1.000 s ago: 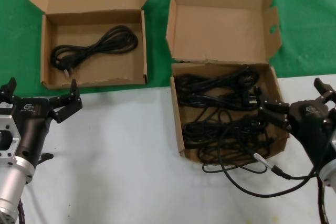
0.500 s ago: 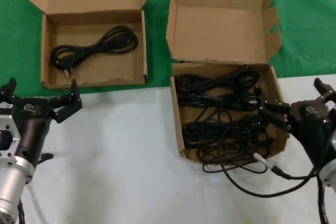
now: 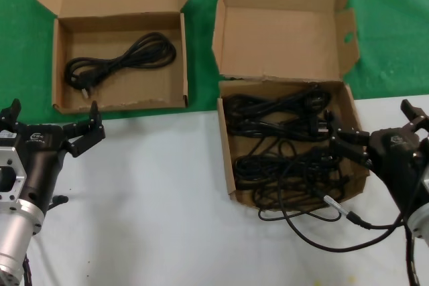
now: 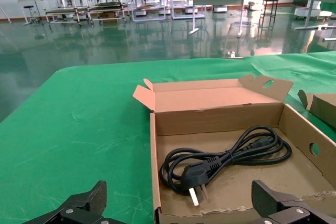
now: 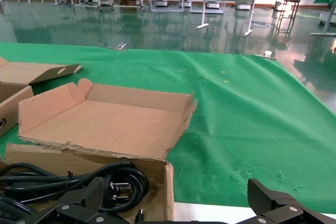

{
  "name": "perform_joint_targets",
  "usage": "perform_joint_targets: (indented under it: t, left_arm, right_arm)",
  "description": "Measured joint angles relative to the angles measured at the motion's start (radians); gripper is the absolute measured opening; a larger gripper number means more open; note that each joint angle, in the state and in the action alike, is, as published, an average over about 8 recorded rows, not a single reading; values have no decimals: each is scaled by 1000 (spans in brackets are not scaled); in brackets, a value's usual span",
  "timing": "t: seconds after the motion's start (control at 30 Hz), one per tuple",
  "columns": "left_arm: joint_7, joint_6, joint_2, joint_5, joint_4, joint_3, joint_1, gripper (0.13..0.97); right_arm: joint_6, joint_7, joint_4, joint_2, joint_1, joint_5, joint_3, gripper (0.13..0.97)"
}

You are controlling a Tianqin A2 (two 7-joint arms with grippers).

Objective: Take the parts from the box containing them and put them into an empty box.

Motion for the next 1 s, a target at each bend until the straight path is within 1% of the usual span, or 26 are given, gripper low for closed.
perform_joint_targets:
  t: [1.0]
  left_arm:
    - [0,0,0,0,0,0,0,966]
  right_arm:
    - [0,0,0,0,0,0,0,966]
